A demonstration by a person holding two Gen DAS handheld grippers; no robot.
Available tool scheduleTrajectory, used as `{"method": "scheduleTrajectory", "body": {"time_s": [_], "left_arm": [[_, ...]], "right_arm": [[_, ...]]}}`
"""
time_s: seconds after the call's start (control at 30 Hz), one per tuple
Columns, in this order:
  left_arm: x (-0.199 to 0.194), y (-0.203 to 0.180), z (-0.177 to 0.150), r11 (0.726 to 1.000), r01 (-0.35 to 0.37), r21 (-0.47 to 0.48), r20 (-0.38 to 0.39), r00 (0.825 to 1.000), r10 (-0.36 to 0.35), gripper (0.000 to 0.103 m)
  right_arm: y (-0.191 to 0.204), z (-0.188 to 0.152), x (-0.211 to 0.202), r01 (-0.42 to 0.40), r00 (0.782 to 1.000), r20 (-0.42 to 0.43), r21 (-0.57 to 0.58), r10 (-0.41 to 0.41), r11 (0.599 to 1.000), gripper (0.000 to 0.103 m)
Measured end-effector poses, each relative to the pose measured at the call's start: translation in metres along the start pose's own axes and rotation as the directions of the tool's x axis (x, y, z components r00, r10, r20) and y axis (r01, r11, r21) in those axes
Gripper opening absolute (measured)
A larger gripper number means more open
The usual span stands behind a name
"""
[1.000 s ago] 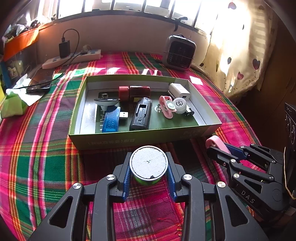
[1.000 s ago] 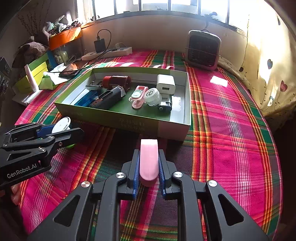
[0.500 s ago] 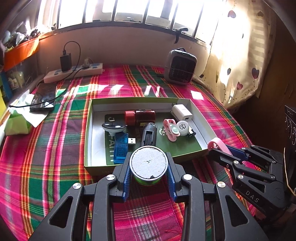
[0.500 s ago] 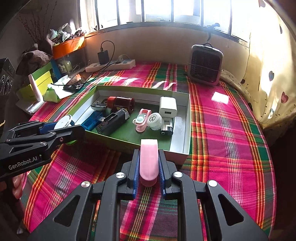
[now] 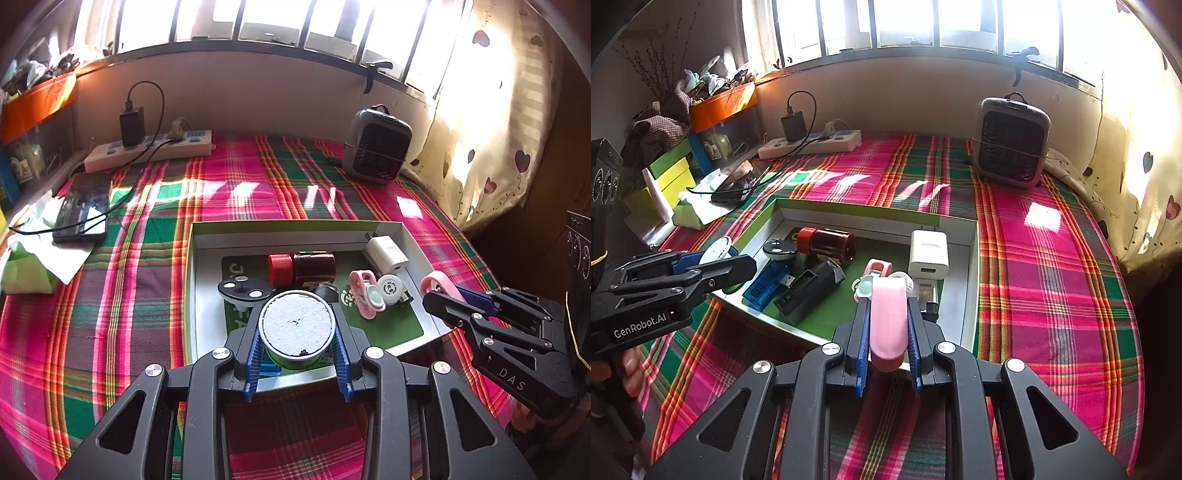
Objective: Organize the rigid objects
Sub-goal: 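Lower and open the left tool releasing the spool in the tray while the right tool releases the pink clip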
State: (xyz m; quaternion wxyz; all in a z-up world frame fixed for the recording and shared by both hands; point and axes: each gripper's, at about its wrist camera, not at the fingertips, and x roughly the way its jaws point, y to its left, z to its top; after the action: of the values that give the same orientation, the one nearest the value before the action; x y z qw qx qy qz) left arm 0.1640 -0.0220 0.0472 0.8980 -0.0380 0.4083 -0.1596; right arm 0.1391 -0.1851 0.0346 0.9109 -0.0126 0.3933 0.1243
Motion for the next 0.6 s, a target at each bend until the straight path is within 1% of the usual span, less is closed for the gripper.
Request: {"method": "scheduleTrajectory", "body": {"time_s": [0.27,0.6], "left_arm": [[0.017,0.004,0.010,1.000,0.005,-0.002,-0.019,1.000,-0.005,0.032],[0.036,0.005,0.015,1.000,0.011,-0.005,-0.042,0.999,-0.011,0.032]], "right_arm": [[-0.005,0.006,0.022,-0.034,0.998,-0.051,-0.008,0.034,0.999,0.019],[-0.007,0.005,0.035,-0.059,0.994,-0.092,-0.026,0.056,0.998,0.019]]}}
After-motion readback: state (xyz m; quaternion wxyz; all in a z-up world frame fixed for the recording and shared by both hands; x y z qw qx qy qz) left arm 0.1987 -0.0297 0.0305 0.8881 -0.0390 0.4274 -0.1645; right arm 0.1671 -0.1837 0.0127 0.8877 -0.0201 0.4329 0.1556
